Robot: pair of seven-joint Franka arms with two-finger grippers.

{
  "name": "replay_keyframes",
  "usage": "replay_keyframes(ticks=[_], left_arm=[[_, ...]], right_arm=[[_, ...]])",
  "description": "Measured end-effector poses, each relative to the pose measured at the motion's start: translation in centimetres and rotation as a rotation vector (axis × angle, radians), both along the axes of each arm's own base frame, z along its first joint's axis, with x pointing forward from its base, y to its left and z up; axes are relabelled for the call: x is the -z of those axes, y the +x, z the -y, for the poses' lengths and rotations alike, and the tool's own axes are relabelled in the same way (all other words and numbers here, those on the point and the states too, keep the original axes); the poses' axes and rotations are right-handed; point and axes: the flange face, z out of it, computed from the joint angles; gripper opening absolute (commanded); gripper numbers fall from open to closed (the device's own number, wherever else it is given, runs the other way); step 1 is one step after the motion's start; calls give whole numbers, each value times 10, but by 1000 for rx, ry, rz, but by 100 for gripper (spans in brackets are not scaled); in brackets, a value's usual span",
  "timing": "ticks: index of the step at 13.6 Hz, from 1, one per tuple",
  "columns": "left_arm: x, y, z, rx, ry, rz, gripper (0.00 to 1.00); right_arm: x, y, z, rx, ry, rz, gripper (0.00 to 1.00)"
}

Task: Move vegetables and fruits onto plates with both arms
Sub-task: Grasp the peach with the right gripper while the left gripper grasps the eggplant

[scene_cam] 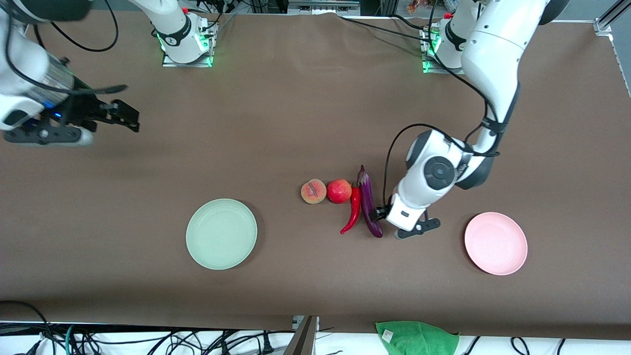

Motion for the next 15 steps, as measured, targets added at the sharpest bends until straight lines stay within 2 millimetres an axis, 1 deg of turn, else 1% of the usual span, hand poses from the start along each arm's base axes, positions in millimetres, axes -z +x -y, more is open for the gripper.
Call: replay_keyframes(ticks=[2,3,5,6,7,9,10,12,13,14,15], left_arm=[[13,-4,9,31,42,5,100],[20,-4,9,36,49,0,100],[34,-6,8,40,59,-16,100],[39,-8,8,41,60,-24,100],[42,-8,11,36,56,-23,100],[41,-10,16,17,51,-24,100],[43,-12,19,11,50,-27,82],[48,-16,24,12,49,-36,55],[51,-18,27,14,47,-38,45],[54,-18,29,16,45,-38,32],[56,-19,29,17,44,-39,18]], right_arm=[[25,8,-10,-12,-11,-39,100],[37,11,-12,-14,-16,-59,100],[66,19,-18,-20,-27,-105,100],[79,23,-26,-28,-20,-112,100],[92,29,-40,-25,4,-104,100],[121,42,-66,57,71,-87,100],[137,48,-79,122,107,-85,100],[170,58,-107,278,189,-94,100],[189,61,-123,353,208,-99,100],[212,62,-146,437,212,-93,100],[235,59,-174,525,207,-80,100]])
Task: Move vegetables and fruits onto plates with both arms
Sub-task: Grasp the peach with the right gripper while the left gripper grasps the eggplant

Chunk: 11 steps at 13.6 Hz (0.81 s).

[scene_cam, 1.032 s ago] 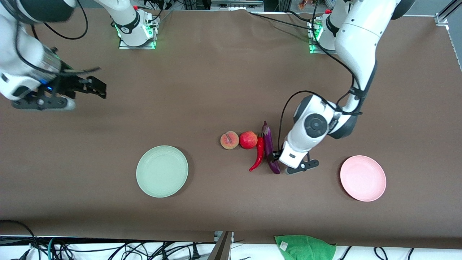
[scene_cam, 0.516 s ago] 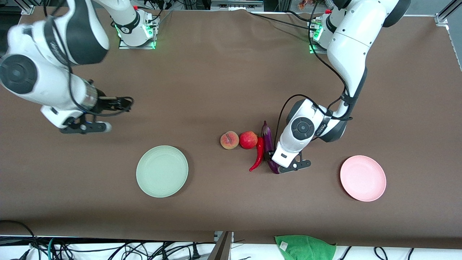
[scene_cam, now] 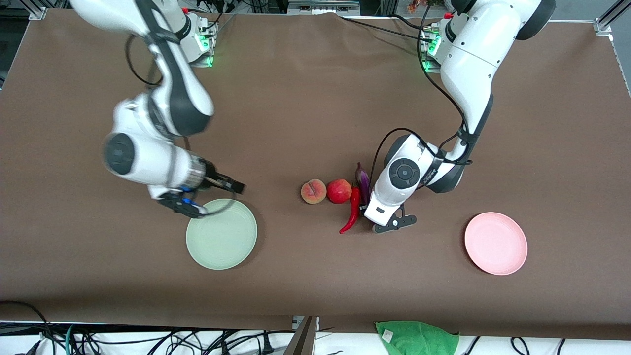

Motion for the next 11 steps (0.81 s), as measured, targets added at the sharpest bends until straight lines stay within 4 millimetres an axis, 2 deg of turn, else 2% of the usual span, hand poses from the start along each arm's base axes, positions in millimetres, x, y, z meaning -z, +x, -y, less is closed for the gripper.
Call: replay_keyframes(ticks=[2,4,5,7,9,11], left_arm=[[0,0,0,0,-2,2,0],[-1,2,-1,-4,-3,5,0],[-3,4,-4,-8,-5,9,0],[-12,17,-17,-10,-11,29,0],[-31,39,-50,36,-20,66,0],[-50,60,-95,89,-24,99,0]], right_arm=[[37,-15,-56,160,-19,-5,100],[62,-32,-97,255,-27,-7,100],[71,-36,-109,290,-23,6,100],[85,-38,-121,348,-10,32,100],[97,-39,-130,380,7,64,100],[107,-43,-146,407,35,96,100]])
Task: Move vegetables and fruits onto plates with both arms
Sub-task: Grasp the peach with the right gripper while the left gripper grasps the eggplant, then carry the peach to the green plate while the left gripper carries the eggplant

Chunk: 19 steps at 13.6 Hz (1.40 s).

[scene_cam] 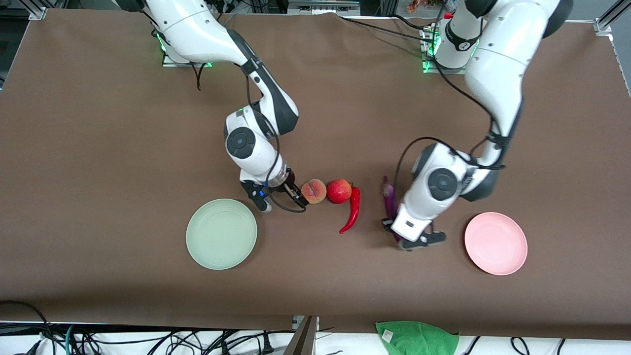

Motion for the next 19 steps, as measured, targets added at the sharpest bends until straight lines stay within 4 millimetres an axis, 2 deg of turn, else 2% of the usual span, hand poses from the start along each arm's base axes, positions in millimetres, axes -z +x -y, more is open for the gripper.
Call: replay_keyframes(ticks=[3,5,7,8,10,11,14,15,16,18,19], left_arm=[[-19,26,-62,64,12,47,0],[-24,37,-111,137,32,67,0],[-28,44,-148,195,49,83,0],[-37,50,-166,217,57,103,0],[-55,60,-198,257,77,143,1],[-58,62,-212,269,84,149,6],[-51,60,-248,274,88,137,9],[-45,59,-256,258,62,130,9],[-37,58,-260,237,23,122,9],[-18,54,-258,218,-23,97,17],[-8,52,-257,217,-29,83,21]], right_arm=[[16,-3,-20,34,15,0,100],[22,-2,-21,52,20,-9,100],[28,-3,-20,81,32,-32,100],[32,-4,-21,92,39,-44,100],[39,-6,-21,117,56,-67,100],[42,-6,-20,125,60,-73,100],[50,-6,-22,148,71,-65,100],[50,-6,-23,162,79,-58,96],[49,-6,-24,170,84,-52,82],[48,-5,-25,172,88,-47,24],[47,-5,-26,170,89,-45,4]])
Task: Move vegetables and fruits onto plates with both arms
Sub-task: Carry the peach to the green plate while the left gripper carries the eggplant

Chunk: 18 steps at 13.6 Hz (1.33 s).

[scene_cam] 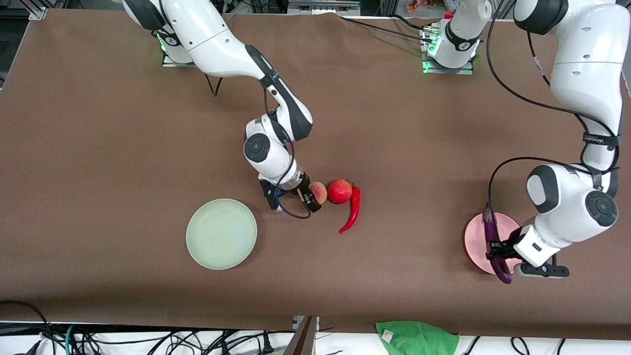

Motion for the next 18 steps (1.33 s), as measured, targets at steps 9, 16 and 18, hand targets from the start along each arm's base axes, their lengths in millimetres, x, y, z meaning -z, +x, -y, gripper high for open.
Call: replay_keyframes(ticks=[9,16,18], left_arm=[[21,-5,-4,-39,-50,-33,100],[17,-3,-1,-43,-56,-26,100],[13,-2,7,-44,-61,-22,100]], right_arm=[[-104,64,97,-349,-86,-128,0],[-116,103,264,-741,-150,-145,6],[-105,107,286,-841,-222,-139,6]])
